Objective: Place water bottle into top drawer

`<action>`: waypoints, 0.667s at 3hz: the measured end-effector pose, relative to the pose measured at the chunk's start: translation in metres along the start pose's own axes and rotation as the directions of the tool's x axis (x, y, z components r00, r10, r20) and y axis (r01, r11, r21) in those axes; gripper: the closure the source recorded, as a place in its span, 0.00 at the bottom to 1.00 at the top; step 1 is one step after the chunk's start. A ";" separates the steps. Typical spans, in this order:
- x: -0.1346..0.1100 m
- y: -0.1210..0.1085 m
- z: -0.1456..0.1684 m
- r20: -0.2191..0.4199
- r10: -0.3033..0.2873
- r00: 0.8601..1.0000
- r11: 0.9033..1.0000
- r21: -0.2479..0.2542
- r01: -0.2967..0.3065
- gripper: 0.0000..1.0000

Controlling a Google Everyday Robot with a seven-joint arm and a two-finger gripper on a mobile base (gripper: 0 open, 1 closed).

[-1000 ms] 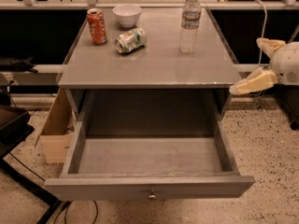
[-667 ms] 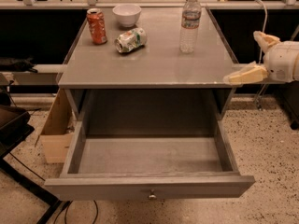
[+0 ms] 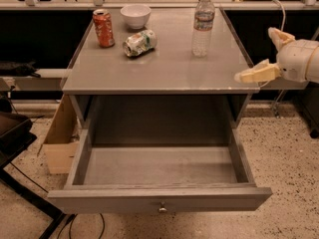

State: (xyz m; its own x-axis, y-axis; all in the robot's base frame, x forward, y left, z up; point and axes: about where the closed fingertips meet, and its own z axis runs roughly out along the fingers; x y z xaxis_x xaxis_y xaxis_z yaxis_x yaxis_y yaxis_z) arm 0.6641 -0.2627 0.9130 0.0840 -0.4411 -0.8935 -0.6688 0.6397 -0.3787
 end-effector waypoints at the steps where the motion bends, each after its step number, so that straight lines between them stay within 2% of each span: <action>1: -0.001 -0.005 0.032 0.014 0.073 0.997 0.997 -0.005 -0.073 0.00; 2: -0.010 -0.010 0.076 0.057 0.147 0.987 0.989 -0.004 -0.147 0.00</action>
Offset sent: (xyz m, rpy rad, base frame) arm 0.1091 0.0738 -0.0045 0.2581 0.0691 -0.0356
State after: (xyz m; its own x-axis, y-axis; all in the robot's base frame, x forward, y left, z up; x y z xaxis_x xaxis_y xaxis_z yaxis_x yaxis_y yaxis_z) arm 0.7263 -0.2171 0.9075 0.0270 -0.3055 -0.9518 -0.6771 0.6949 -0.2422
